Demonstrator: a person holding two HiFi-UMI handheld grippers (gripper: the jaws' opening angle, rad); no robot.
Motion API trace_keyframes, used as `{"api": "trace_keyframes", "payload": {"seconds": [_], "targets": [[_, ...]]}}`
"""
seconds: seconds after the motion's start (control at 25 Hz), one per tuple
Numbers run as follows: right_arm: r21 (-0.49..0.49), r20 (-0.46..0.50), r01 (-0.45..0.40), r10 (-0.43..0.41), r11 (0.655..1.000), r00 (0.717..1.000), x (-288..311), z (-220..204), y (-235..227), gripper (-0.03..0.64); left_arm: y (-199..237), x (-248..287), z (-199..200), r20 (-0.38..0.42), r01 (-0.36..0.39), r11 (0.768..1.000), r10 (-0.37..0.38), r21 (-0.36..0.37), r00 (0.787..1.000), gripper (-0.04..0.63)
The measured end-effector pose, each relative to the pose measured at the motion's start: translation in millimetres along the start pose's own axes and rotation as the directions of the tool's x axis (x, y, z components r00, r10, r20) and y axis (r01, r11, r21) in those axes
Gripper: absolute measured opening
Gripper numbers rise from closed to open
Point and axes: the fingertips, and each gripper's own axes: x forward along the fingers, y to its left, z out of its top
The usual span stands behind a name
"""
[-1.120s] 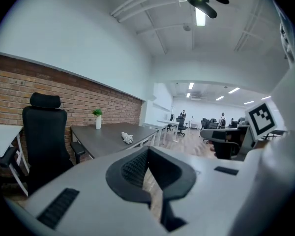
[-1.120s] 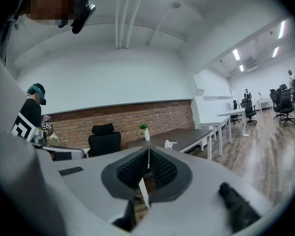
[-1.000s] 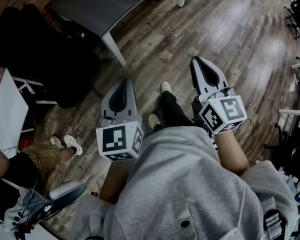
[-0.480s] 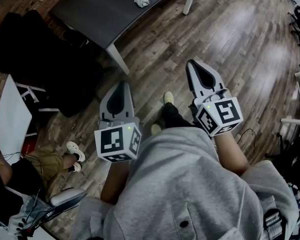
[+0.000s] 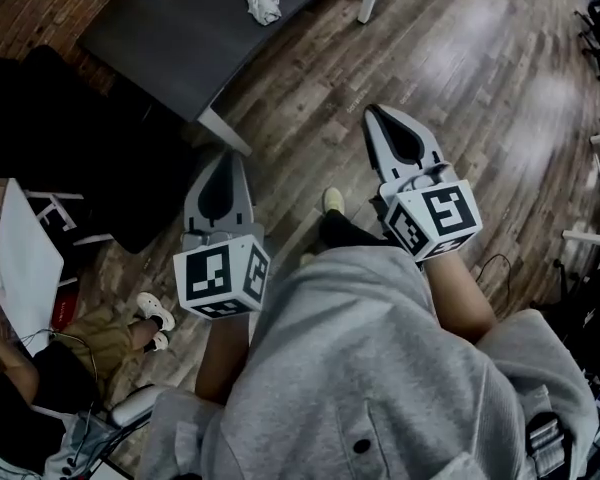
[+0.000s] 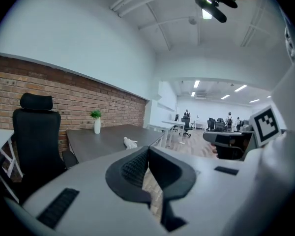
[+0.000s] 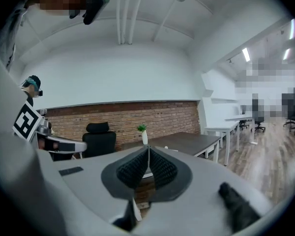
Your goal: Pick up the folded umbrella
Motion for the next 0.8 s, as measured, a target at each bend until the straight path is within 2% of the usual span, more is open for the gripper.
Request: {"api": "trace_keyframes", "payload": {"seconds": [0.44, 0.68, 0.8], "targets": [[0.015, -0.029, 0.004, -0.004, 1.000, 1.000, 44.1, 10.8, -70.4, 0.025, -2.5, 69.2, 13.5, -0.032, -0.023, 0.999, 0.023, 0.023, 0.999, 0.015], [-0.166, -0.084, -0.081, 0.068, 0.983, 0.994, 54.5, 12.2, -105.0, 0.024, -11.4, 98.1, 20.6, -0.044, -0.027, 0.999, 0.028, 0.030, 0.999, 0.015], [-0.182, -0.099, -0.096, 0.078, 0.979, 0.992, 59.3, 12.8, -120.8, 0.025, -13.4, 109.6, 23.6, -0.049, -0.035, 0.999, 0.037, 0.035, 0.998, 0.015]]}}
